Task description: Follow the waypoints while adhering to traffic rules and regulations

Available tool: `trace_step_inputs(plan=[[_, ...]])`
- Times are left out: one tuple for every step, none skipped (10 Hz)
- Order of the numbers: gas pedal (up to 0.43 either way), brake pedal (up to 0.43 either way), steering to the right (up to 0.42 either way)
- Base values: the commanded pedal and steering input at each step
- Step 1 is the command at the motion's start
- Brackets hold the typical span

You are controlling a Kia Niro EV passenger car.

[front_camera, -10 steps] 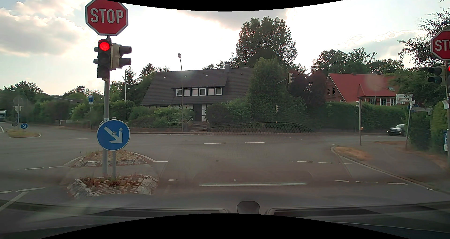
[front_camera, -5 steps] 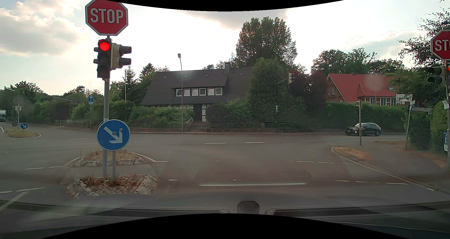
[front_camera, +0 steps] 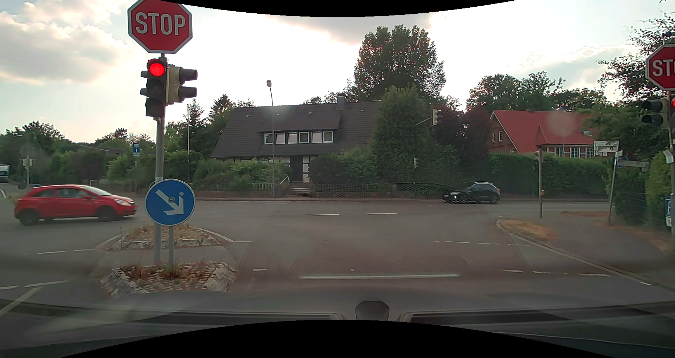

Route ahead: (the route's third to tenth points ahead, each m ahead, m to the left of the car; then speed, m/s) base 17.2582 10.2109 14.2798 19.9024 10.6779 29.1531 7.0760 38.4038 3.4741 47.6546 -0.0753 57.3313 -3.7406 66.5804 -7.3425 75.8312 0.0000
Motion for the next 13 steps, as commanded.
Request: trace_step_inputs(plan=[[0.0, 0.25, -0.005], [0.0, 0.25, -0.006], [0.0, 0.25, -0.005], [0.0, 0.25, -0.005], [0.0, 0.25, -0.005], [0.0, 0.25, -0.005], [0.0, 0.25, -0.006], [0.0, 0.25, -0.005], [0.0, 0.25, -0.006], [0.0, 0.25, -0.005], [0.0, 0.25, -0.005], [0.0, 0.25, -0.005], [0.0, 0.25, -0.005]])
